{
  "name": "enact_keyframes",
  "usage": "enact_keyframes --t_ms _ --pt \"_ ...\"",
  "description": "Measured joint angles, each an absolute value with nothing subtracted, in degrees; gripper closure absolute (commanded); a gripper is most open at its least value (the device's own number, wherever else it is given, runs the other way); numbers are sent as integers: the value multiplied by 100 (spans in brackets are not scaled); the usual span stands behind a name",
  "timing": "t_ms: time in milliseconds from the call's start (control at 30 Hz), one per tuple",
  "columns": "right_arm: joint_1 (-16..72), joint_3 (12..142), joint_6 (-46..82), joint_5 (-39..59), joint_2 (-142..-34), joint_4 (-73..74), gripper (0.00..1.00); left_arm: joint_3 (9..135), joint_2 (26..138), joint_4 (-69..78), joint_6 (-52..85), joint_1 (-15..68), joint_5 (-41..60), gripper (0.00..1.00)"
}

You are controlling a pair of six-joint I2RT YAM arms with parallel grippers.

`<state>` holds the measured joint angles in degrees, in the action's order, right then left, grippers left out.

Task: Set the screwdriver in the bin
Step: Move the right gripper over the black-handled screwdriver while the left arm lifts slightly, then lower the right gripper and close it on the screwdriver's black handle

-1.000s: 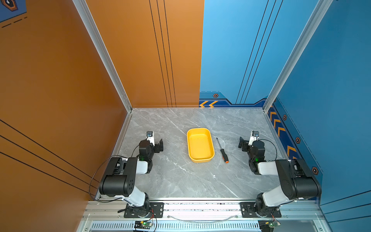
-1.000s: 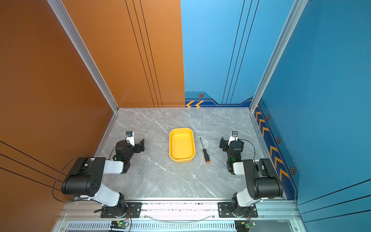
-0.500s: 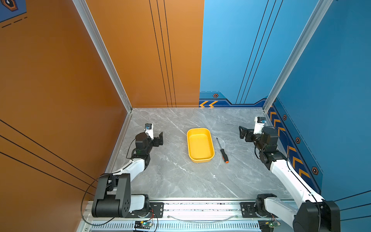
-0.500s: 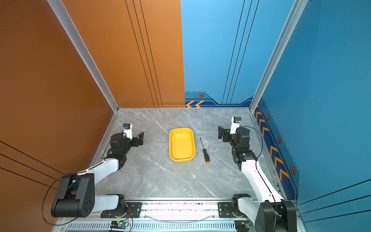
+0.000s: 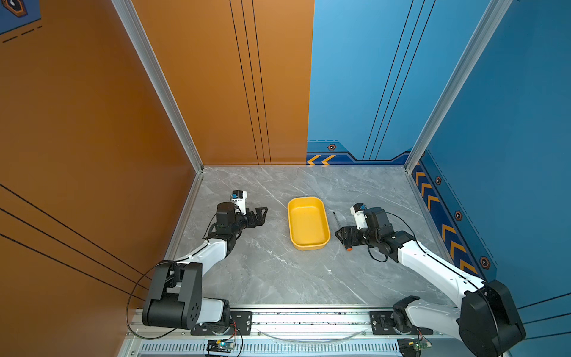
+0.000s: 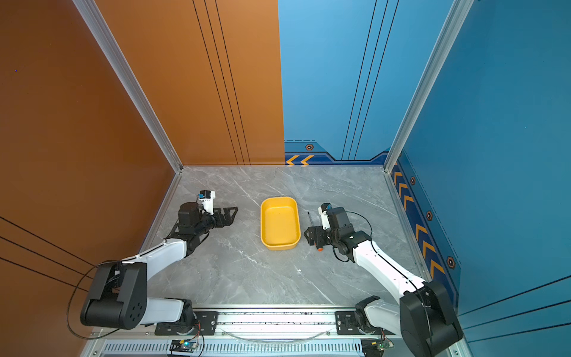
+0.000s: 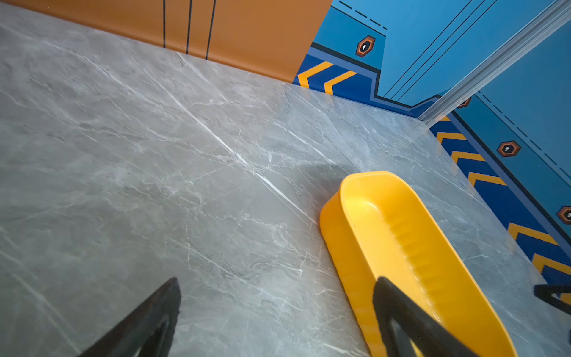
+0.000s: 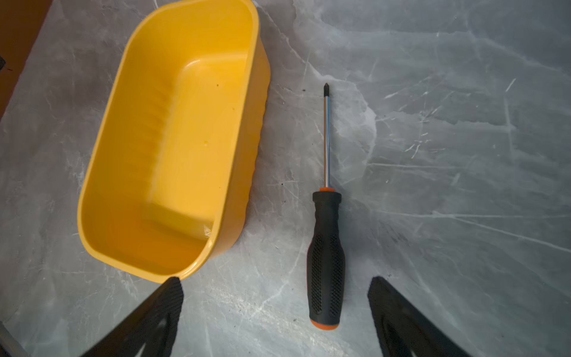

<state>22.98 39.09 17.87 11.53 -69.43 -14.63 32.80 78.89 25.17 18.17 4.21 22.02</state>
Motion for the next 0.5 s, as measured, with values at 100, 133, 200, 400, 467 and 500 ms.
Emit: enact_keyframes --t_ms 100,133,200,400,467,500 --pt "2362 3850 1841 1028 -7120 -1487 12 3280 7944 2499 1942 421 2366 2" --pt "2383 3850 1855 996 -7185 -1496 13 3280 7968 2499 1962 421 2410 2" --pt "2423 3850 1859 904 -7330 -1498 13 3280 8042 2499 2008 421 2484 2" --pt "2443 3870 1903 725 -7738 -1507 22 3280 8160 2460 2093 421 2624 2" --pt "2443 3913 1903 674 -7915 -1505 24 3280 8160 2449 2093 421 2639 2" --pt "2443 3938 1900 644 -8003 -1505 25 3280 8160 2440 2093 421 2650 2"
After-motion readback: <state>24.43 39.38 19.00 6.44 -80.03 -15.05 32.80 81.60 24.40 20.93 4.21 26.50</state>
